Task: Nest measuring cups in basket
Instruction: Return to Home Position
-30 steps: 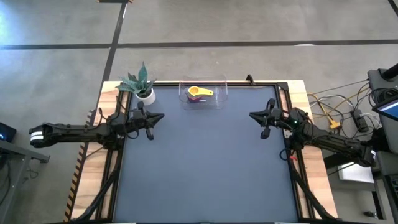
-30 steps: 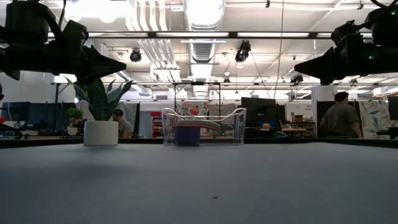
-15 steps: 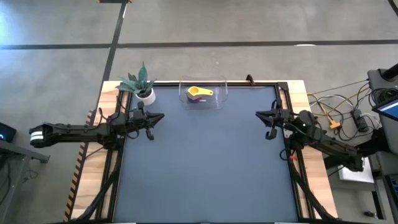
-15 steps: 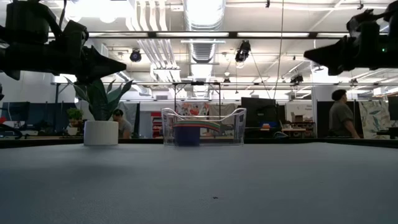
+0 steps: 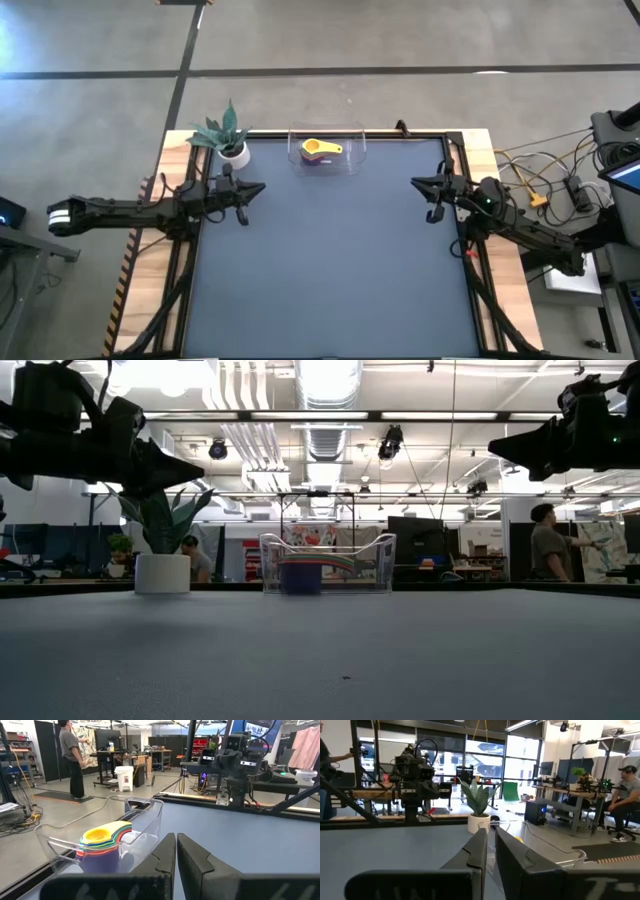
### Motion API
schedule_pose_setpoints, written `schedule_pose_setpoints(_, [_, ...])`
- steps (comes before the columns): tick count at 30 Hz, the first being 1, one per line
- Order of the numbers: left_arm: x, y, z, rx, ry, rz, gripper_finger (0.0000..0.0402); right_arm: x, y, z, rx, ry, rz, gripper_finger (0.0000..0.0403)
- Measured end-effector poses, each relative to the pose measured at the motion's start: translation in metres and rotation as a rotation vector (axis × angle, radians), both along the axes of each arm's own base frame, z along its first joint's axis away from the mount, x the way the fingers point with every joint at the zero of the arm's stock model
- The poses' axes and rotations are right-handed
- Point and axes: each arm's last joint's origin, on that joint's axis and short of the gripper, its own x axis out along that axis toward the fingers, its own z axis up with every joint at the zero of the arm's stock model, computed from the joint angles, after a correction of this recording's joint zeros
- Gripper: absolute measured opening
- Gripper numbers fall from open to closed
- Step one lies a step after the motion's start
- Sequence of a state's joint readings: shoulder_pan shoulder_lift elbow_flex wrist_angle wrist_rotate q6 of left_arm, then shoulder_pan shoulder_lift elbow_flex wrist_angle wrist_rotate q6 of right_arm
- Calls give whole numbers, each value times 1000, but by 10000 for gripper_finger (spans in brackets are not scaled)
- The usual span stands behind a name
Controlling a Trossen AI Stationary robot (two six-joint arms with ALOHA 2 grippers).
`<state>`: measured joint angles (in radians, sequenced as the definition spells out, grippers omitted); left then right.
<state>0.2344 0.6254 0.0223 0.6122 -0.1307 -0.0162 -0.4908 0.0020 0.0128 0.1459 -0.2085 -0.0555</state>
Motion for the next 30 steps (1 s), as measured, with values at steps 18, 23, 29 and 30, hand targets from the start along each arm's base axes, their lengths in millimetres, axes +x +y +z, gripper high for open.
schedule_pose_setpoints(18, [4, 1, -7, -14, 57, 0, 0, 2, -1, -3, 22, 37, 0, 28])
schedule_pose_setpoints(23, [5, 1, -10, -18, 76, 0, 0, 2, -1, -4, 23, 40, 0, 28])
schedule_pose_setpoints(29, [6, 2, -13, -24, 102, 0, 0, 2, -1, -4, 24, 40, 0, 28])
schedule_pose_setpoints(30, [6, 2, -13, -25, 106, 0, 0, 2, -1, -4, 24, 41, 0, 28])
